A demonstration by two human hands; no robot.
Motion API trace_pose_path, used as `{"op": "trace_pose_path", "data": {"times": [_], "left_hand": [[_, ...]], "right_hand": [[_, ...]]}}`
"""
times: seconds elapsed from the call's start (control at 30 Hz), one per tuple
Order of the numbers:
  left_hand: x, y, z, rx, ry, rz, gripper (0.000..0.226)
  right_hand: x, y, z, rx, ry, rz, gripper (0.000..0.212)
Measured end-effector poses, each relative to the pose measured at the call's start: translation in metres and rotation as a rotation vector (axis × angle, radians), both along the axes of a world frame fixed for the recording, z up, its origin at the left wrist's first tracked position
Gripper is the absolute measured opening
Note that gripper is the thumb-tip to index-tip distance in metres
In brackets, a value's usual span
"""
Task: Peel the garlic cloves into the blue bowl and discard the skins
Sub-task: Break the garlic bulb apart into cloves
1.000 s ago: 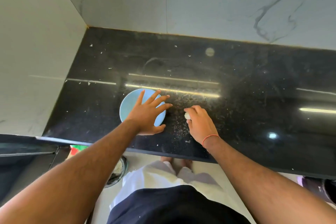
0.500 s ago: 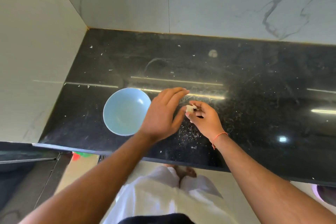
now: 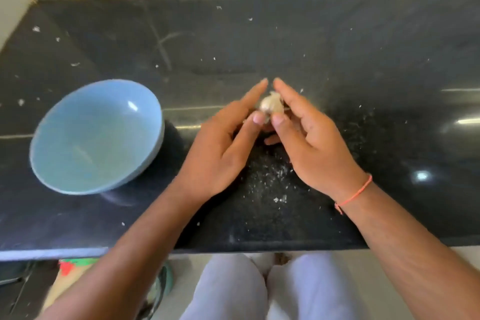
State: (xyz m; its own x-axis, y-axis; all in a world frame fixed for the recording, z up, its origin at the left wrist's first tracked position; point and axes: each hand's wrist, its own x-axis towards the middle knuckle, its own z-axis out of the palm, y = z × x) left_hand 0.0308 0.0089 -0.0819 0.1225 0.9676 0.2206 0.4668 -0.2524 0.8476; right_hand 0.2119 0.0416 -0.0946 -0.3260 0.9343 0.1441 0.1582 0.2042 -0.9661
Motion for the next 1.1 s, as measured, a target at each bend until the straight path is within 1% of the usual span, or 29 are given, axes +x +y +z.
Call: {"op": "trace_pose_path", "data": {"times": [0.07, 0.17, 0.3, 0.53, 0.63, 0.7, 0.83, 0.93, 1.1], "left_hand": [[-0.001, -0.001, -0.006, 0.05, -0.014, -0.036, 0.046], [-0.004, 0.001, -0.01, 0.096, -0.06, -0.091, 0.035], [-0.005, -0.004, -0.011, 0.126, -0.085, -0.066, 0.025], [-0.006, -0.024, -0.007, 0.059, -0.172, -0.026, 0.028], [-0.003, -0.028, -0.004, 0.028, -0.207, -0.011, 0.028], [-0.001, -0.031, -0.003, 0.024, -0.223, -0.004, 0.032], [0.002, -0.031, -0.002, 0.048, -0.2, 0.016, 0.033], [0.001, -0.028, -0.004, 0.053, -0.175, 0.02, 0.034], [0.002, -0.021, -0.008, 0.063, -0.088, 0.03, 0.03]], "right_hand": [[-0.002, -0.002, -0.003, 0.092, -0.02, -0.014, 0.052], [-0.002, -0.003, -0.003, 0.178, -0.083, -0.043, 0.047], [-0.002, -0.007, -0.007, 0.26, -0.131, -0.037, 0.039], [-0.003, -0.02, -0.005, 0.326, -0.194, -0.025, 0.048], [-0.002, -0.026, -0.001, 0.354, -0.217, -0.06, 0.049], [-0.002, -0.03, -0.001, 0.422, -0.265, -0.071, 0.047], [-0.003, -0.034, 0.0, 0.578, -0.331, -0.086, 0.046], [-0.003, -0.033, 0.001, 0.631, -0.371, -0.117, 0.046], [-0.006, -0.028, -0.002, 0.69, -0.449, -0.081, 0.045]]}}
